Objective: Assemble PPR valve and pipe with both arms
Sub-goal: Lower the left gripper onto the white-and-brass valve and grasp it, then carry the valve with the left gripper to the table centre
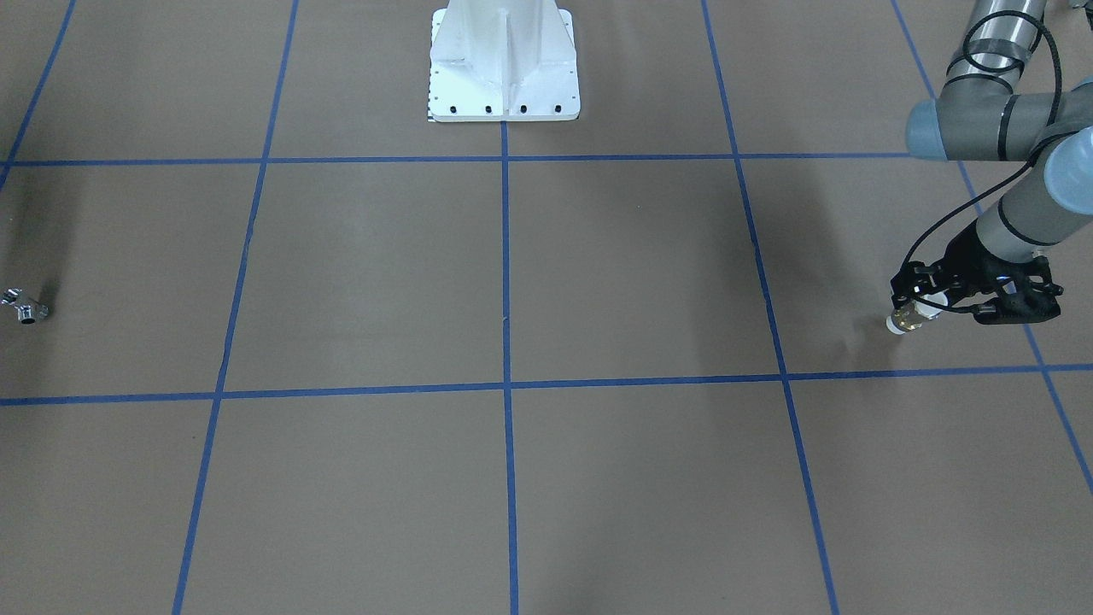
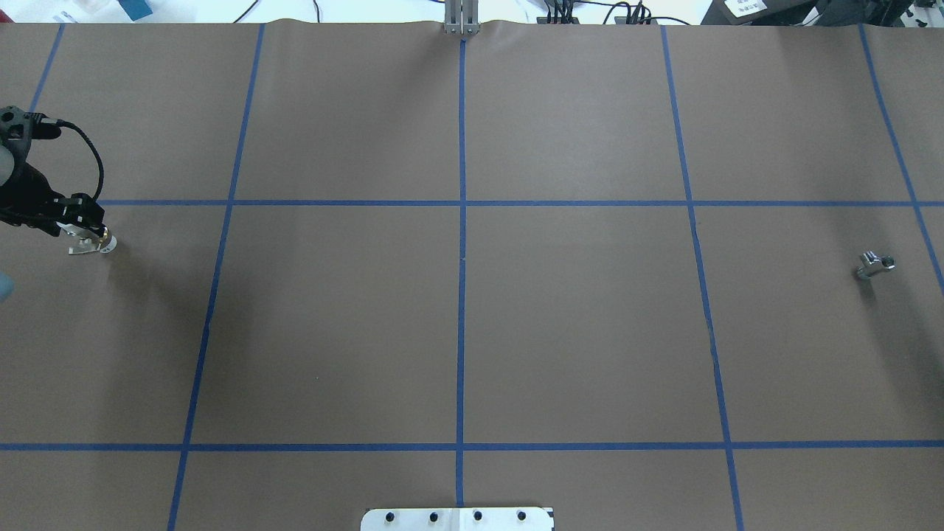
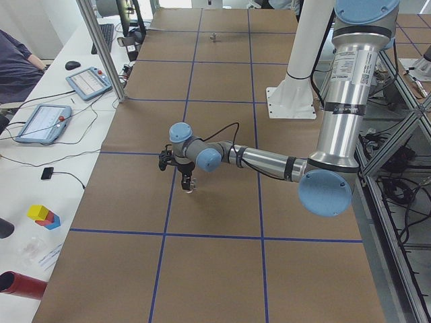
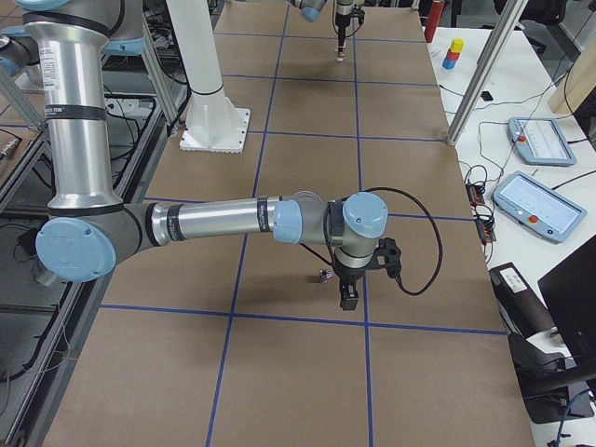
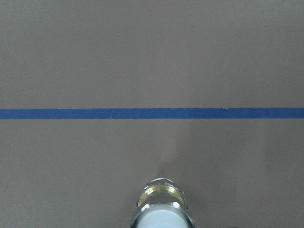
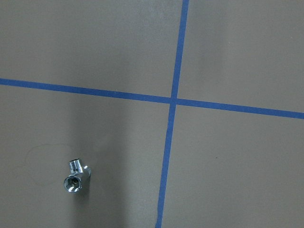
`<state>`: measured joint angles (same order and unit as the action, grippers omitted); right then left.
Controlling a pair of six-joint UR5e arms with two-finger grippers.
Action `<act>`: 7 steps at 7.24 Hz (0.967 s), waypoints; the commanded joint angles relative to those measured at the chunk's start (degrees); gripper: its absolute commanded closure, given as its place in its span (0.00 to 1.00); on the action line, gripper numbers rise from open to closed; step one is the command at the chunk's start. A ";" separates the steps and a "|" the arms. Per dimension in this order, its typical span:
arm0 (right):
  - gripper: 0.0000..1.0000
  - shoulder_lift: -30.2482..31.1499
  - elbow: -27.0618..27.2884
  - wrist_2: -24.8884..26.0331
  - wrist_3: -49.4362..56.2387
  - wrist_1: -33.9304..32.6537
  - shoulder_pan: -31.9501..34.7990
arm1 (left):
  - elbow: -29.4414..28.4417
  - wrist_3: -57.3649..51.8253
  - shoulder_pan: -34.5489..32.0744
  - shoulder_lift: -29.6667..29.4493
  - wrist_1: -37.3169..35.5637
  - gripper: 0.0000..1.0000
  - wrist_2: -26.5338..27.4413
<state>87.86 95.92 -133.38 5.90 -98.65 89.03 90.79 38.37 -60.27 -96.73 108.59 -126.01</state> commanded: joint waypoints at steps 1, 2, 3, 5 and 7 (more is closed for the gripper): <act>0.00 0.03 0.06 0.05 -0.01 -0.05 0.00 | 0.35 -0.13 -0.28 0.14 -0.22 1.00 -0.11; 0.00 0.03 0.15 -0.03 -0.01 -0.05 0.26 | 0.70 -0.05 -0.46 0.14 -0.31 1.00 -0.37; 0.00 0.03 0.15 -0.04 -0.01 -0.05 0.70 | 2.09 0.04 -0.72 0.05 -1.10 1.00 -0.55; 0.00 0.12 1.37 -0.12 -0.09 -0.22 0.88 | 7.88 -0.05 -1.25 -5.62 -17.19 1.00 -0.03; 0.00 0.38 2.60 -0.12 -0.62 -0.57 0.88 | 7.74 1.79 -0.03 -16.68 -28.04 1.00 -0.02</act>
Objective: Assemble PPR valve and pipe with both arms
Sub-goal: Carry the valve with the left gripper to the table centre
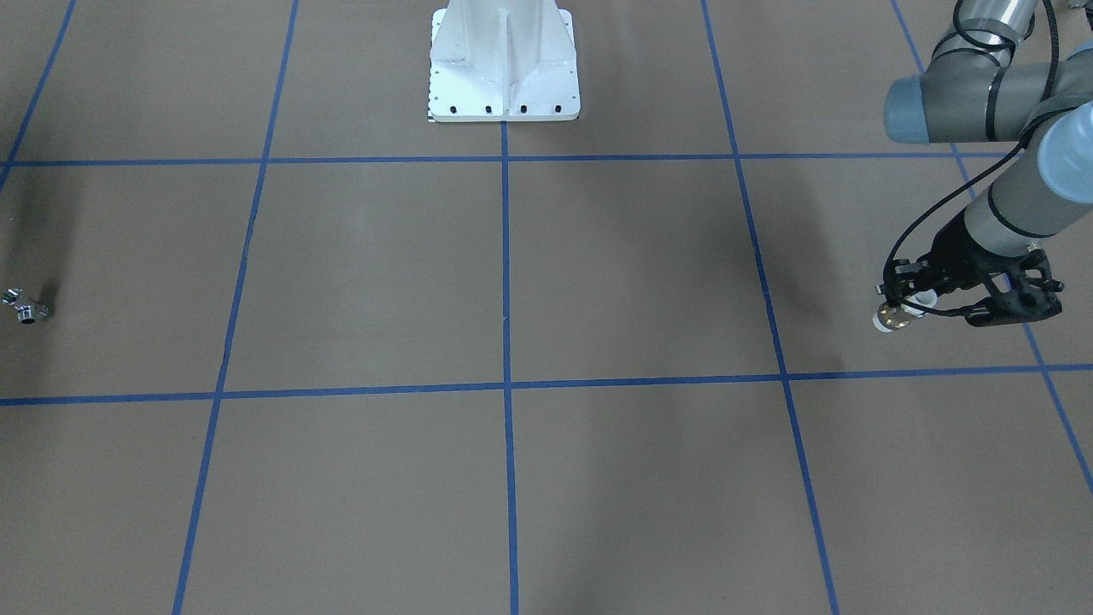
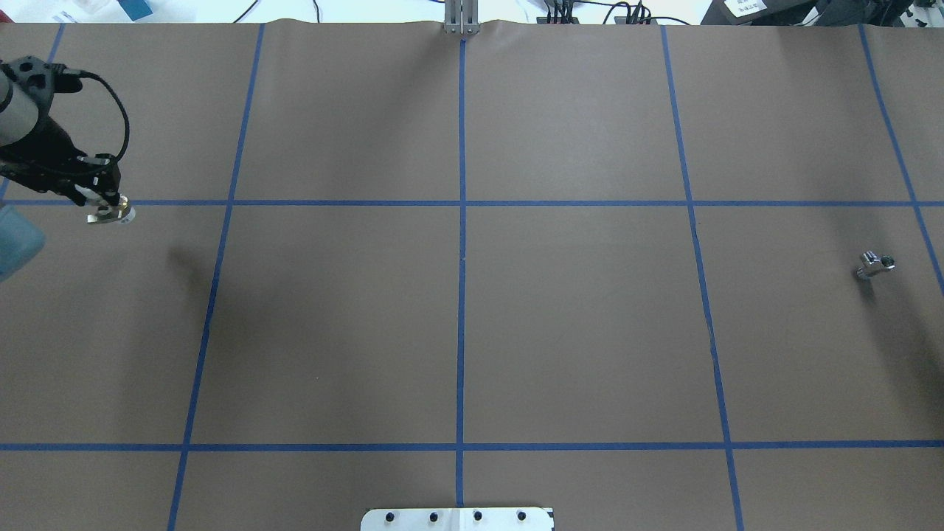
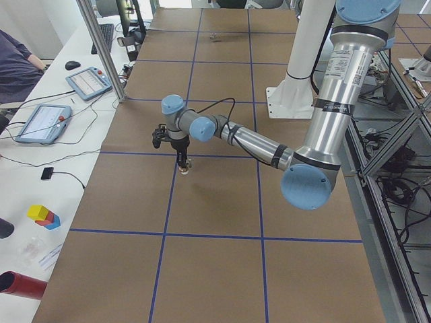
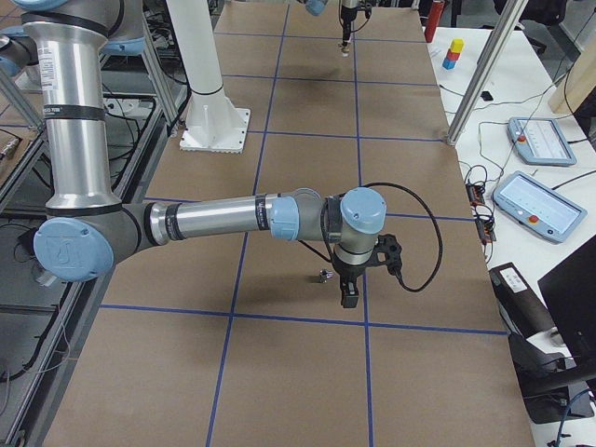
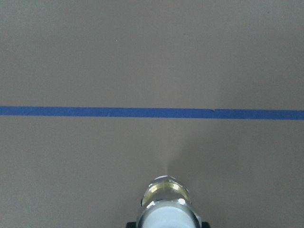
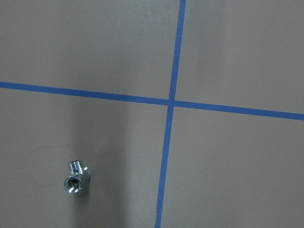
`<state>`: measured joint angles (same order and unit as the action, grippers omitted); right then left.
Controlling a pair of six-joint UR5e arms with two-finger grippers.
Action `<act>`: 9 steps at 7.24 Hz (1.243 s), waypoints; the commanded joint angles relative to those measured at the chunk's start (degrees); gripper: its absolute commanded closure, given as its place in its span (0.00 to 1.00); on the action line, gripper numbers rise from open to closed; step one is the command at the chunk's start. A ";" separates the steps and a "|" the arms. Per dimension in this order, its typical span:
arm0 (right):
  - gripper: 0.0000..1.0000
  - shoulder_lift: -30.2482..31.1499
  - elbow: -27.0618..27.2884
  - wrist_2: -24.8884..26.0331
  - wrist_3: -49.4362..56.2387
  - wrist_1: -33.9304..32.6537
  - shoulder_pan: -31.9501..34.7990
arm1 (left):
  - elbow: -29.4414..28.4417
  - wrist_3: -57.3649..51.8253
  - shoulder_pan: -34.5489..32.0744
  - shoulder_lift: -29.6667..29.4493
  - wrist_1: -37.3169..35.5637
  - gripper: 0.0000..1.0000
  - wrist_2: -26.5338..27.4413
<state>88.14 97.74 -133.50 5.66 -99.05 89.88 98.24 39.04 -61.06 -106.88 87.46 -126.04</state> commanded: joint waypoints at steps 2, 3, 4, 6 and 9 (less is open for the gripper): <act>0.00 0.02 1.05 0.26 -0.48 -0.18 -0.32 | -1.80 12.85 9.95 -19.44 -12.74 1.00 0.01; 0.00 -0.24 1.83 0.35 -0.56 -0.27 -1.02 | -5.56 16.47 11.39 -26.12 -12.76 1.00 0.01; 0.00 -0.16 1.93 0.96 -0.65 -0.27 -1.20 | -10.04 18.94 14.01 -32.36 -12.76 1.00 0.01; 0.00 0.54 0.97 0.79 -0.13 0.43 -1.46 | -19.26 22.47 18.06 -41.18 -9.88 1.00 3.33; 0.00 0.28 1.49 -1.39 -0.74 0.34 -1.46 | -29.13 26.59 22.46 -45.52 -0.58 1.00 8.06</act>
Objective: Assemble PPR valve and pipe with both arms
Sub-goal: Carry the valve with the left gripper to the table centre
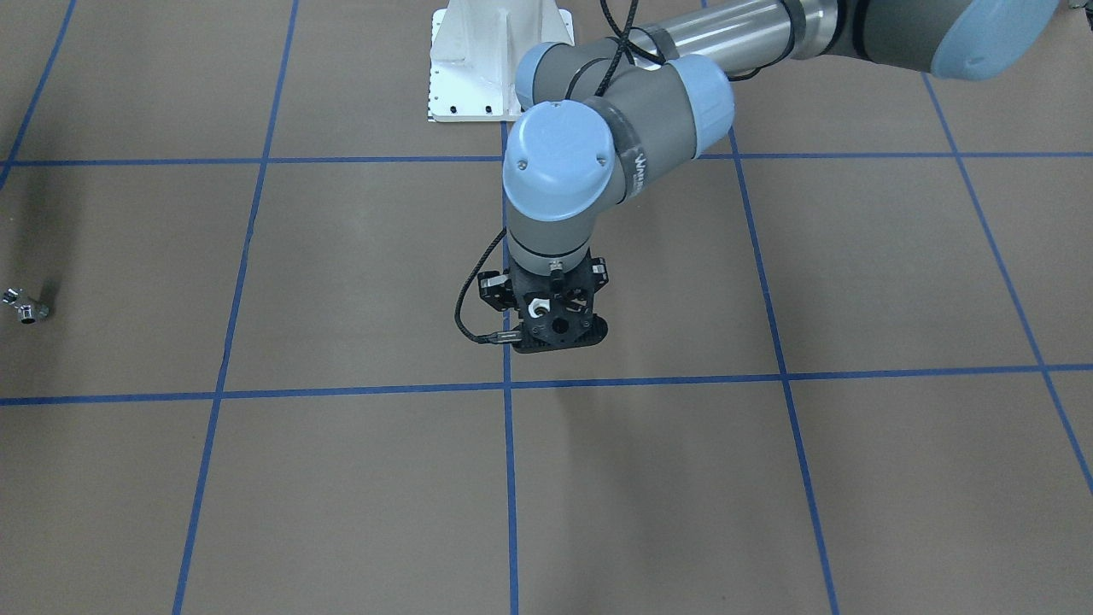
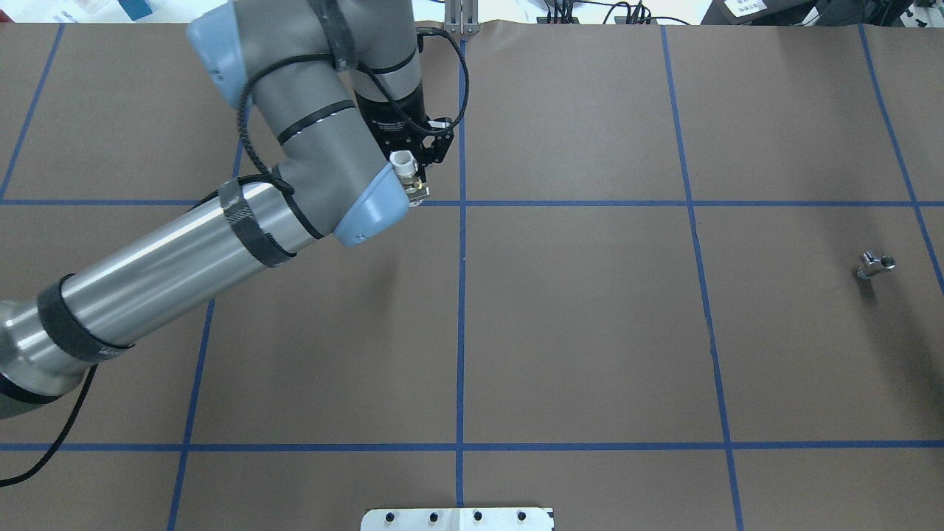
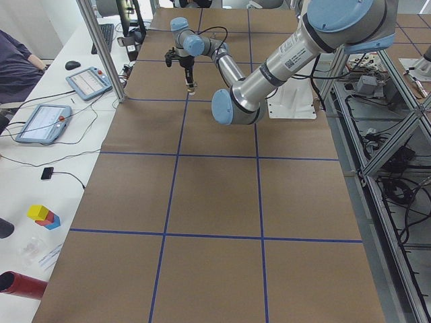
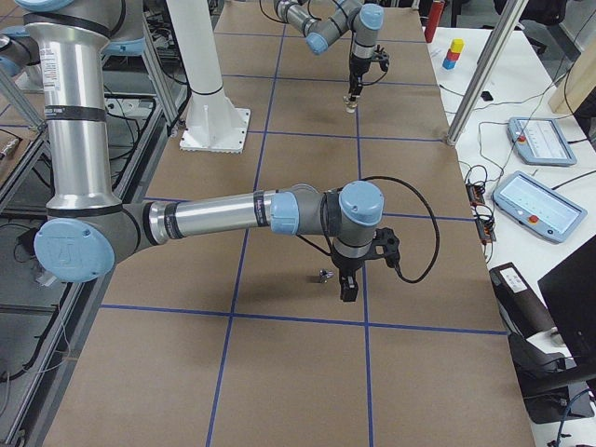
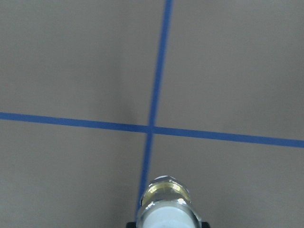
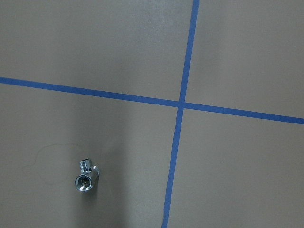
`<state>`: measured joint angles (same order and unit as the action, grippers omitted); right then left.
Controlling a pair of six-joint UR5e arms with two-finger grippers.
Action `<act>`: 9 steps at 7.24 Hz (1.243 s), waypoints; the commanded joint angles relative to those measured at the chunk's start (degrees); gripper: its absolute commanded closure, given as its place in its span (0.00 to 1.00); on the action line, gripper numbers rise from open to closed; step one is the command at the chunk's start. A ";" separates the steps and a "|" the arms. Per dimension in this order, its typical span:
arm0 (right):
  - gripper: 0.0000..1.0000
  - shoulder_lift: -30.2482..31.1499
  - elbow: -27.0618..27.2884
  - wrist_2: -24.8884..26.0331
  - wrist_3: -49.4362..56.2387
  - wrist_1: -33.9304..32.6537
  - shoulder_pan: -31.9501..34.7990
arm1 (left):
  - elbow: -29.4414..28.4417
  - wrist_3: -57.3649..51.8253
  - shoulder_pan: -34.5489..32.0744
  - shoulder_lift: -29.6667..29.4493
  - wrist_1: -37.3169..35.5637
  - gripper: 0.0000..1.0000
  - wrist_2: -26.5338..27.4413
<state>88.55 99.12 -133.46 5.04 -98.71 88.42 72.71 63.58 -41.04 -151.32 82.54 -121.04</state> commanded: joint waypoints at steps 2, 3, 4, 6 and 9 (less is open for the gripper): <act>0.00 -0.39 0.29 -3.64 -0.12 0.01 -0.01 | -6.26 2.51 4.03 -0.90 7.72 1.00 3.53; 0.00 -0.48 0.38 -3.73 -0.12 0.01 -0.01 | -6.27 2.51 4.56 -0.90 7.73 1.00 3.53; 0.00 -0.48 0.38 -3.73 -0.03 0.01 -0.01 | -6.35 2.51 4.83 -0.81 7.73 1.00 3.53; 0.00 -0.48 0.99 -3.82 -0.03 0.01 -0.01 | -6.44 2.78 5.45 -0.64 8.86 1.00 3.53; 0.00 -0.66 1.08 -3.82 -0.03 -0.08 -0.01 | -6.79 2.69 5.80 -0.46 8.96 1.00 3.53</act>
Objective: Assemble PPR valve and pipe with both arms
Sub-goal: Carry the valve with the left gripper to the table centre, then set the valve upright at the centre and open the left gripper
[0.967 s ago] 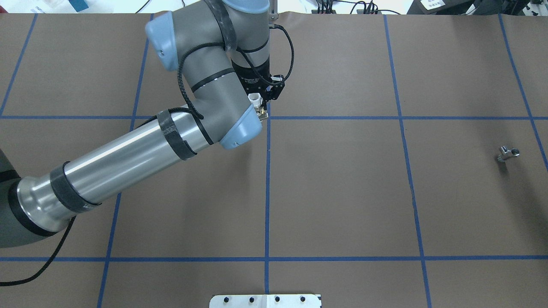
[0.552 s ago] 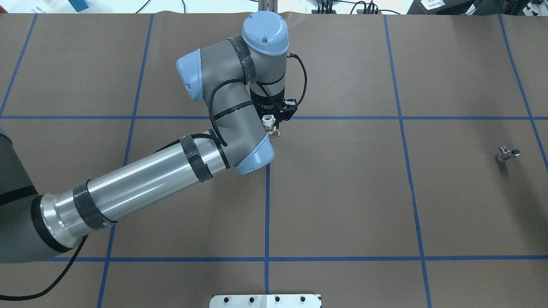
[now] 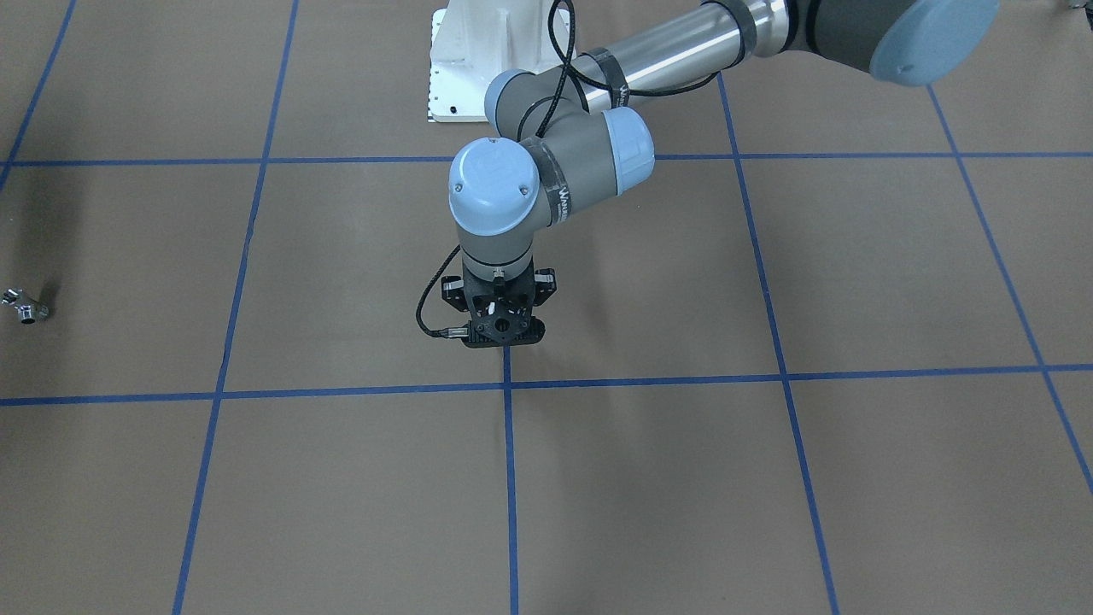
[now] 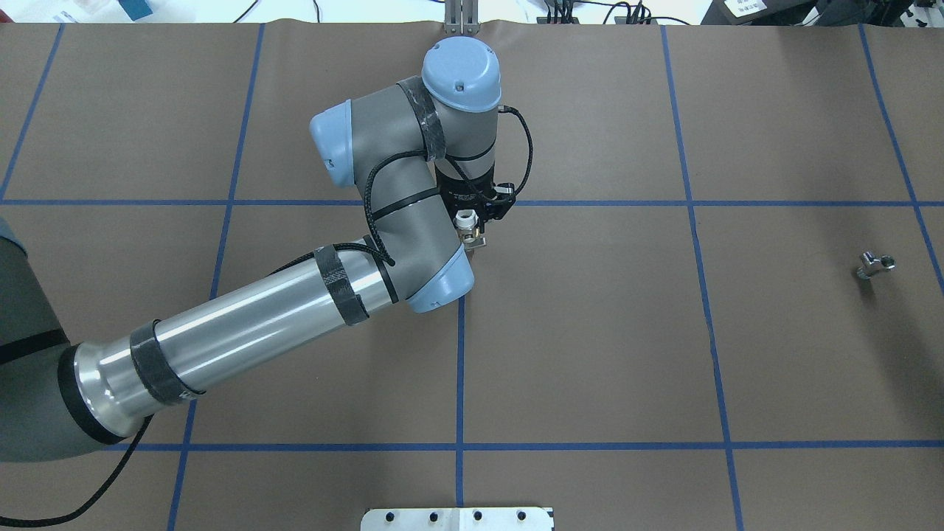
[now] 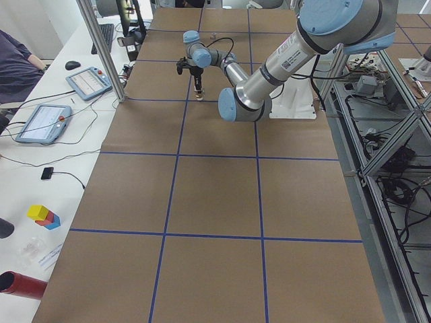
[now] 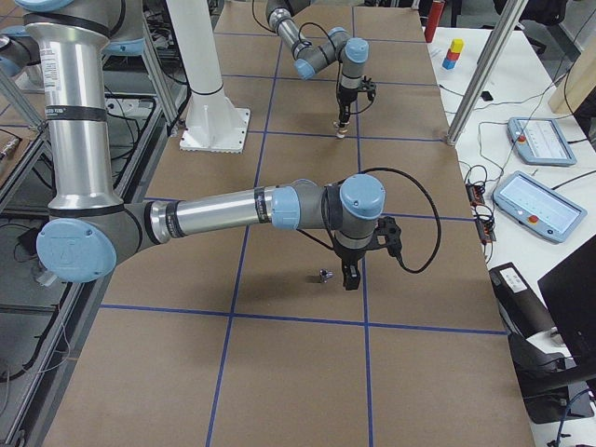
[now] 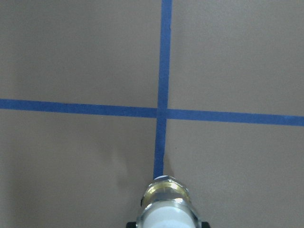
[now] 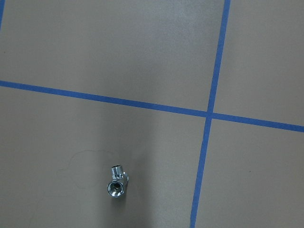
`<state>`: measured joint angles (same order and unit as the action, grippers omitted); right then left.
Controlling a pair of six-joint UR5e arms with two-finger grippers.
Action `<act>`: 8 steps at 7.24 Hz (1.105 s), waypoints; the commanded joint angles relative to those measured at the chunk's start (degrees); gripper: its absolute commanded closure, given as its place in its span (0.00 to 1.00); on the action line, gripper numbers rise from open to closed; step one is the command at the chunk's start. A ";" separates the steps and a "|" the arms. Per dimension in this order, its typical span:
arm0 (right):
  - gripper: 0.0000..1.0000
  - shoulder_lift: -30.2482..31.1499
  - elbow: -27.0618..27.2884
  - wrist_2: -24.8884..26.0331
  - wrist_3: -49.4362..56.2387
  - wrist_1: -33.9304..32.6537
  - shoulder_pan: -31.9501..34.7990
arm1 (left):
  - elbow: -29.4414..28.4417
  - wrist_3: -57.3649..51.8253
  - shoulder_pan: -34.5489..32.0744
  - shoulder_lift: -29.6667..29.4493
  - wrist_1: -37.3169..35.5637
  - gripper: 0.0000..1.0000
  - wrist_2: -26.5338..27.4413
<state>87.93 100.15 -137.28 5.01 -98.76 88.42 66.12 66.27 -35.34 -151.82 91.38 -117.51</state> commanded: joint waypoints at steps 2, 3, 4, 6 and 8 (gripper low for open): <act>0.00 0.04 1.27 0.00 0.00 -0.56 0.09 | -0.38 -0.09 0.36 0.39 0.11 1.00 0.00; 0.00 0.13 1.63 0.00 -0.09 -0.65 0.09 | -0.38 -0.01 0.36 0.48 0.11 1.00 0.00; 0.00 0.13 1.54 -0.53 -0.09 -0.65 0.09 | -0.38 0.08 0.36 0.48 0.11 1.00 0.00; 0.00 0.31 1.54 -1.06 -0.09 -0.65 0.09 | -0.03 -0.27 0.36 1.52 2.90 0.00 0.00; 0.00 0.31 1.54 -0.97 -0.09 -0.65 0.09 | 0.23 -0.18 0.28 1.88 3.71 0.00 0.00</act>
<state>88.22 101.72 -138.28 4.96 -99.40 88.51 66.15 66.08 -35.03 -150.20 94.50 -117.51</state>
